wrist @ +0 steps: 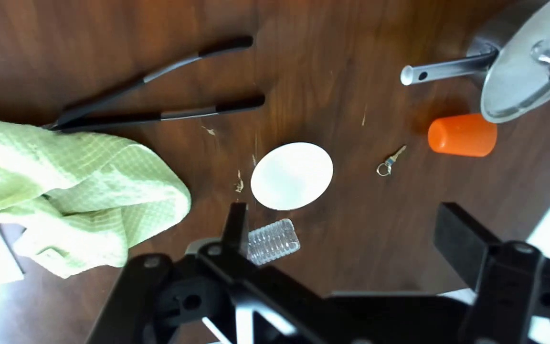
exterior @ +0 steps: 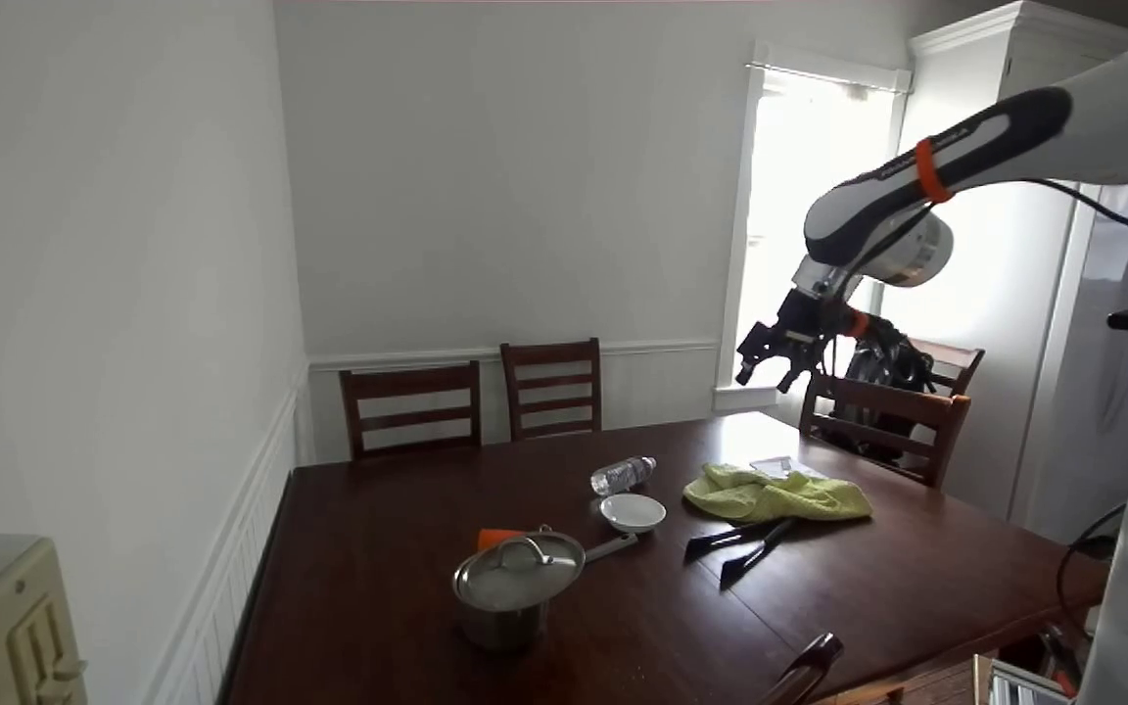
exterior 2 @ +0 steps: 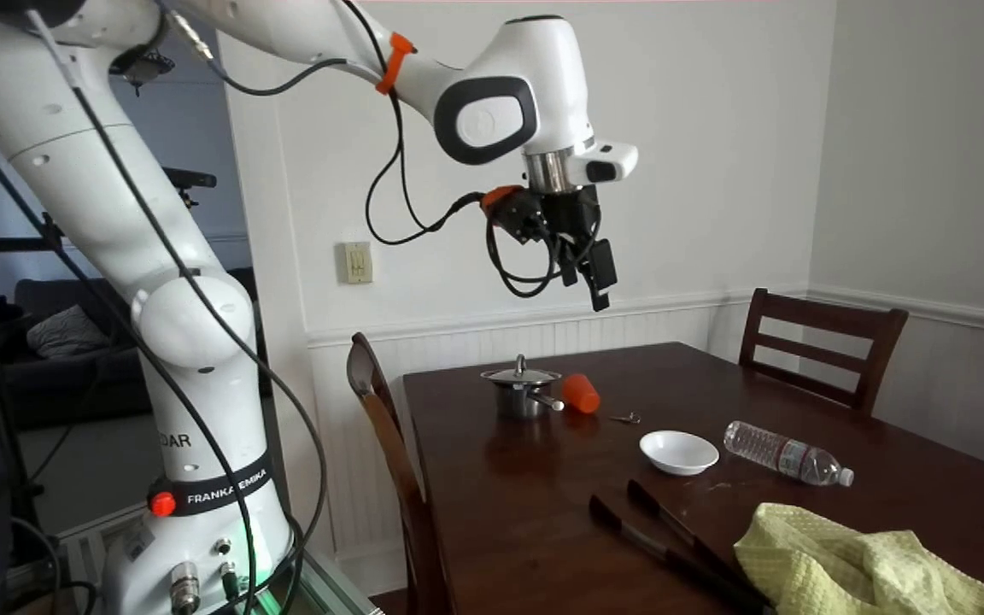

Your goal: Put the orange cup into the bowl

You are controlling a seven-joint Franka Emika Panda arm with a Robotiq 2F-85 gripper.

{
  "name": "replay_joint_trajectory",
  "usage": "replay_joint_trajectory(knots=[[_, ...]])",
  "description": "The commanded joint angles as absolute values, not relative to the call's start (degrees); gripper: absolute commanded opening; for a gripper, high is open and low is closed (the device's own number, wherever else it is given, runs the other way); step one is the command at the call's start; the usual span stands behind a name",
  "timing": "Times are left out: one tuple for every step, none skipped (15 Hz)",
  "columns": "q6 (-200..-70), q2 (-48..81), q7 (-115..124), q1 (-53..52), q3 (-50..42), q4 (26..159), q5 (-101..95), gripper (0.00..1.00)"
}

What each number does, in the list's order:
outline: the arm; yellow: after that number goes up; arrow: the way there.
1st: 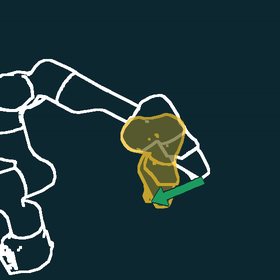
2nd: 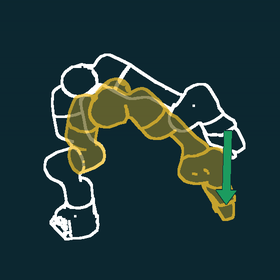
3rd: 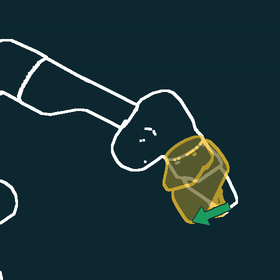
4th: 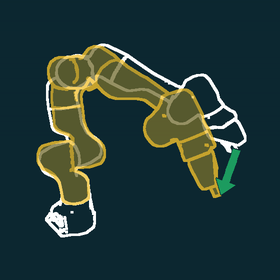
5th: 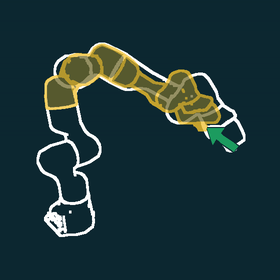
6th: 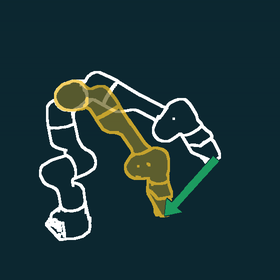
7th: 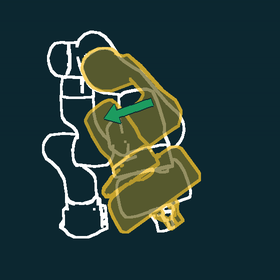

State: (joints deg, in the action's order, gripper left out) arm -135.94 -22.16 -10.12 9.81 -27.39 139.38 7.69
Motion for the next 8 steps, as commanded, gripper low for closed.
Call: replay_joint_trajectory(knots=[[-134.92,-18.66,-11.70,10.67,-25.33,137.10,11.70,1.00],[-134.10,-15.78,-12.10,9.70,-24.95,134.99,13.63,1.00],[-133.85,-13.55,-12.10,9.15,-24.57,133.43,14.54,1.00],[-133.80,-12.07,-12.05,8.93,-24.31,132.44,14.89,1.00],[-133.72,-11.31,-12.03,8.93,-24.25,131.87,14.96,1.00],[-133.48,-11.13,-12.11,8.98,-24.34,131.59,14.96,1.00],[-133.34,-11.19,-12.19,9.04,-24.45,131.51,14.98,1.00],[-133.18,-11.26,-12.25,9.08,-24.53,131.46,14.99,1.00]])
